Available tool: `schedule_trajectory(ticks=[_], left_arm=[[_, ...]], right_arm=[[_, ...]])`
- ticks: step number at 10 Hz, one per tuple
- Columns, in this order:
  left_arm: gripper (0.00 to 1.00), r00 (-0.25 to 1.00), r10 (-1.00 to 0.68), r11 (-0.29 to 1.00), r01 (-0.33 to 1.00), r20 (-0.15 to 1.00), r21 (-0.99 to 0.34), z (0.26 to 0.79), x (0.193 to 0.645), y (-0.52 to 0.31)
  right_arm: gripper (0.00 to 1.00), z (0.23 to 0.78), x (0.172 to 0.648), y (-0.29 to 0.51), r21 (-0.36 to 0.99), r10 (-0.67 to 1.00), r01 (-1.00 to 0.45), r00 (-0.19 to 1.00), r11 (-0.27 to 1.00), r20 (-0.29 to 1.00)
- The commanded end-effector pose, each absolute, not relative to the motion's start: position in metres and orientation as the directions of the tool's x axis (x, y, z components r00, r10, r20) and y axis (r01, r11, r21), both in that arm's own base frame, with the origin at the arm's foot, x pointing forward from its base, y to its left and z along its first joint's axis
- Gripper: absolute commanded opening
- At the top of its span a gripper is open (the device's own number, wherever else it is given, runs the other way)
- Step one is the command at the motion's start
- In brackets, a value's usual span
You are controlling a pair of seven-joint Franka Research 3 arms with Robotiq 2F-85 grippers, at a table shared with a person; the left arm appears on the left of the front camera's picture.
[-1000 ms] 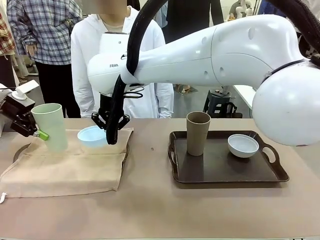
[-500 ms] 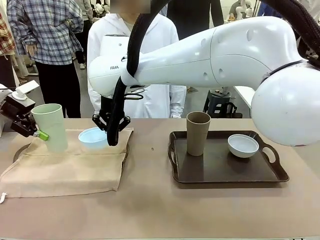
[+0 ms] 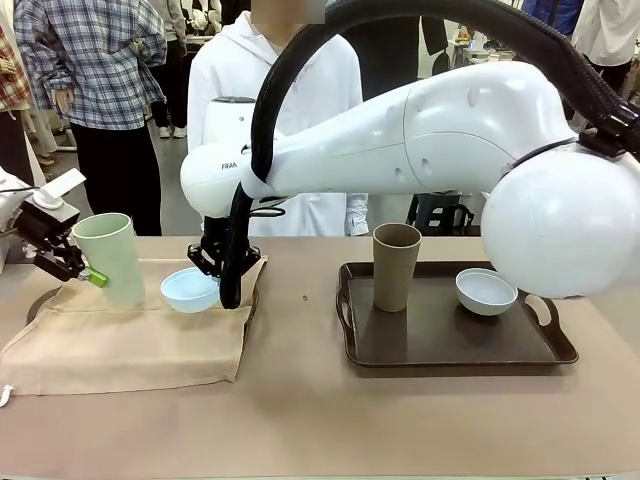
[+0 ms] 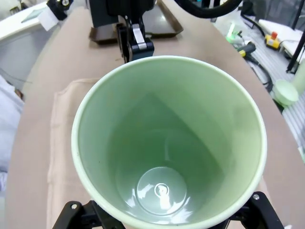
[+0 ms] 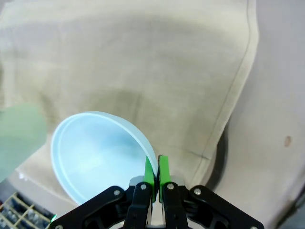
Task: Set up a tray with a mat and arrange the tableware.
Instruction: Place the Picnic Bowl and Reusable plastic cup back onto the Handle tray in front of the human's position.
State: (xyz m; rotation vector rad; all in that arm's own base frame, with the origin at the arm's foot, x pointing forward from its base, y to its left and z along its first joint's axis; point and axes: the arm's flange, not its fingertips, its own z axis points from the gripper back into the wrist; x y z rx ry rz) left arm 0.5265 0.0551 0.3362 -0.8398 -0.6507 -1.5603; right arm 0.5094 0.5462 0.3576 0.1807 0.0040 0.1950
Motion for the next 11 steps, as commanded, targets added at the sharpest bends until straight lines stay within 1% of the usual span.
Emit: schedule_trajectory(ticks=[1, 5, 9, 10, 11], left_arm=[[0.85, -0.127, -0.569, -0.165, 0.985, 0.813, 0.038, 0.323, 0.531, 0.051], [0.85, -0.153, -0.564, -0.185, 0.981, 0.811, 0.057, 0.306, 0.542, 0.051], [0.85, -0.153, -0.569, -0.185, 0.981, 0.808, 0.055, 0.307, 0.543, 0.049], [0.85, -0.151, -0.571, -0.182, 0.982, 0.807, 0.054, 0.306, 0.542, 0.049], [0.92, -0.142, -0.576, -0.180, 0.983, 0.805, 0.044, 0.306, 0.543, 0.049]], right_arm=[[0.05, 0.354, 0.511, 0.548, 0.160, 0.214, -0.222, 0.975, 0.962, 0.065], [0.05, 0.338, 0.514, 0.546, 0.139, 0.234, -0.247, 0.967, 0.959, 0.102], [0.05, 0.326, 0.516, 0.545, 0.129, 0.230, -0.238, 0.970, 0.963, 0.075], [0.09, 0.324, 0.517, 0.545, 0.128, 0.237, -0.244, 0.969, 0.961, 0.066], [0.65, 0.325, 0.518, 0.545, 0.130, 0.232, -0.239, 0.970, 0.962, 0.064]])
